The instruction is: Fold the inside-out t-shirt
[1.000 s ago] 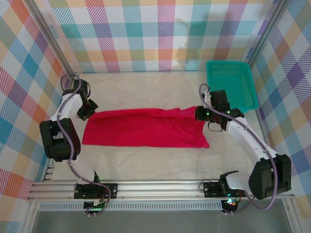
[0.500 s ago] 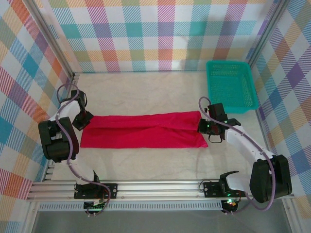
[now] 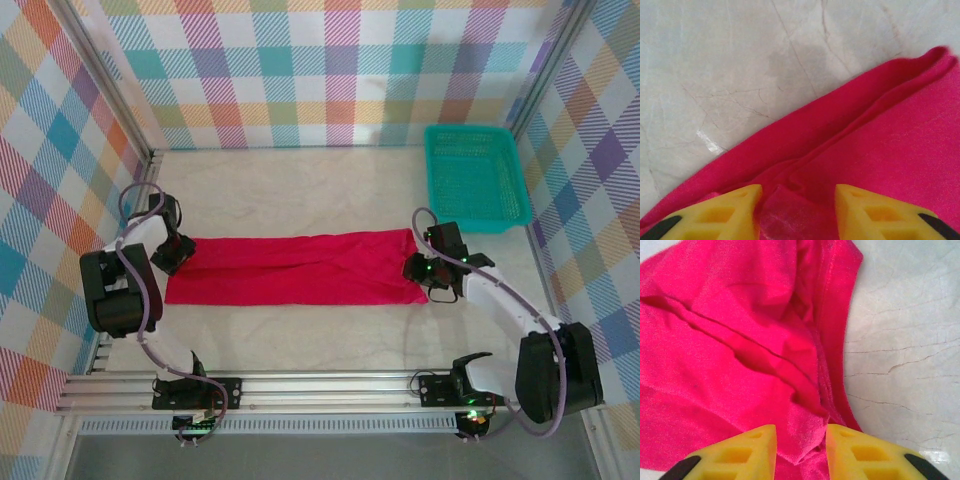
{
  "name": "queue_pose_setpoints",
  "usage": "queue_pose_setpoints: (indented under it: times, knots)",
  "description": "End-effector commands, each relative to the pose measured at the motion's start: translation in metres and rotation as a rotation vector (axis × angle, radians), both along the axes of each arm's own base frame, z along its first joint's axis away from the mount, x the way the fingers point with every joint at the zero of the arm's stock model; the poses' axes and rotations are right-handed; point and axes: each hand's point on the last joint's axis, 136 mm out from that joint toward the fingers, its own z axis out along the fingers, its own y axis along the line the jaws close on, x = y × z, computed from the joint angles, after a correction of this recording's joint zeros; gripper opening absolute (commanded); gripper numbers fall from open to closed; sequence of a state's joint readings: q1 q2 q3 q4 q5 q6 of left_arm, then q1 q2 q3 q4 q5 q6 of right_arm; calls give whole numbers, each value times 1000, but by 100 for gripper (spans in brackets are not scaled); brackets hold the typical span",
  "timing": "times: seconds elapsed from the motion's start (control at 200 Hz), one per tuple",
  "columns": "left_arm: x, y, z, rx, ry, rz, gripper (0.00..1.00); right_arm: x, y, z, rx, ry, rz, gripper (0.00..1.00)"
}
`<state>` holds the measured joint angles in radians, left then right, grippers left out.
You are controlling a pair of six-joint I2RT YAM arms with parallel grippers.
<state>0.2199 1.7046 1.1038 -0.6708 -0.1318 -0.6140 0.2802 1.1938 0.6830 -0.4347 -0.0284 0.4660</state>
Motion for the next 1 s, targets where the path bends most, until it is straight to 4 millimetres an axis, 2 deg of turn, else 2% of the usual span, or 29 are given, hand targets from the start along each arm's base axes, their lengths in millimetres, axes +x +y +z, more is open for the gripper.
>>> queue_pose_setpoints:
  times: [0.0,0.105,0.185,0.31,0.455,0.58,0.675,0.81,0.865,0.995]
  knots:
    - [22,-7,47,41,-148,-15,45,14,18,41,30,-99,35,39]
    - [40,-36,72,61,-214,-97,47,29,51,50,52,-143,135,48]
    - [53,-61,75,11,-236,-156,47,43,76,43,84,-123,215,52]
    - [59,-84,54,-91,-195,-195,46,68,102,20,79,-75,294,58]
    - [51,-86,27,-108,-124,-200,46,87,124,-2,87,-8,352,62]
    - [46,-85,13,-109,-88,-202,46,87,133,-11,84,22,359,61]
    - [46,-86,8,-114,-78,-203,46,81,138,-13,95,33,363,53]
    - [50,-88,8,-127,-91,-202,45,72,140,-13,79,48,367,13]
    - [52,-89,7,-133,-94,-202,45,68,138,-10,70,49,358,0]
    - [53,-91,3,-143,-91,-202,44,49,140,4,86,45,335,0]
